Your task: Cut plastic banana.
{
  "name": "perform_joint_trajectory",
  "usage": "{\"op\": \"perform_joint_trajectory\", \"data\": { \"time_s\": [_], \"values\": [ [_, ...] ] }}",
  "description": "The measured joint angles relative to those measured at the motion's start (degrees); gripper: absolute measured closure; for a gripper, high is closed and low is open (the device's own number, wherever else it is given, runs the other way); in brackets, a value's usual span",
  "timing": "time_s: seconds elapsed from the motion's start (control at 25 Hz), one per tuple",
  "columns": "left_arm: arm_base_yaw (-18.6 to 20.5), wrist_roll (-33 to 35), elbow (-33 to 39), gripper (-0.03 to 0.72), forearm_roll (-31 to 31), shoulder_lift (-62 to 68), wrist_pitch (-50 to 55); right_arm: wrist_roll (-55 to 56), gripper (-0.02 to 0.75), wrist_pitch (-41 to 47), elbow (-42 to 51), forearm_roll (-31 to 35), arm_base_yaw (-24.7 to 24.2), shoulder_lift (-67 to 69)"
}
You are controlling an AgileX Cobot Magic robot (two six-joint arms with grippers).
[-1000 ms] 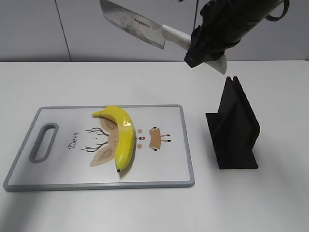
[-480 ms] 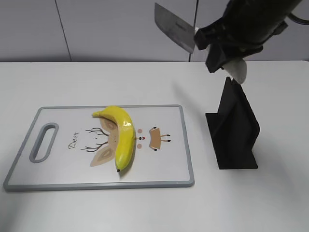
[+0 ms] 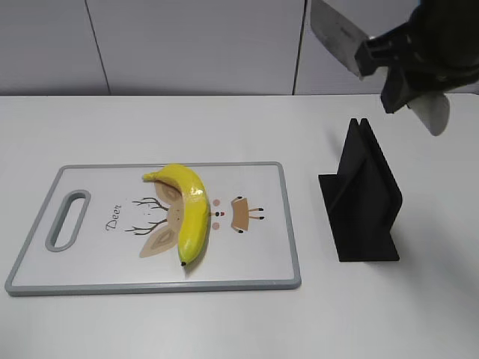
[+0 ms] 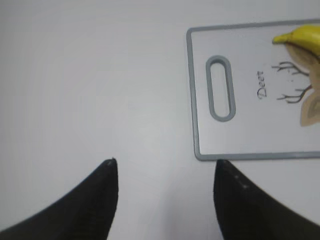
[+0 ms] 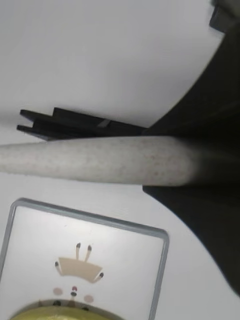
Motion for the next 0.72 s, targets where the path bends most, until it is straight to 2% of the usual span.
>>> {"op": "perform_joint_trajectory", "data": {
  "time_s": [0.2, 0.4, 0.72],
  "values": [
    [0.0, -5.6, 7.3, 0.104, -0.1, -13.7, -3.0, 3.8, 0.575, -2.5, 7.6, -1.4, 0.0, -4.2],
    [0.0, -6.3, 13.5, 0.104, -0.1, -26.1, -3.2, 6.8, 0.575, -4.5, 12.5, -3.1, 0.0, -8.2],
    [0.0, -6.3, 18.8, 0.111, 0.4, -41.3, -2.5, 8.2, 0.575, -4.9, 14.9, -3.2, 0.0, -10.8]
  ]
}}
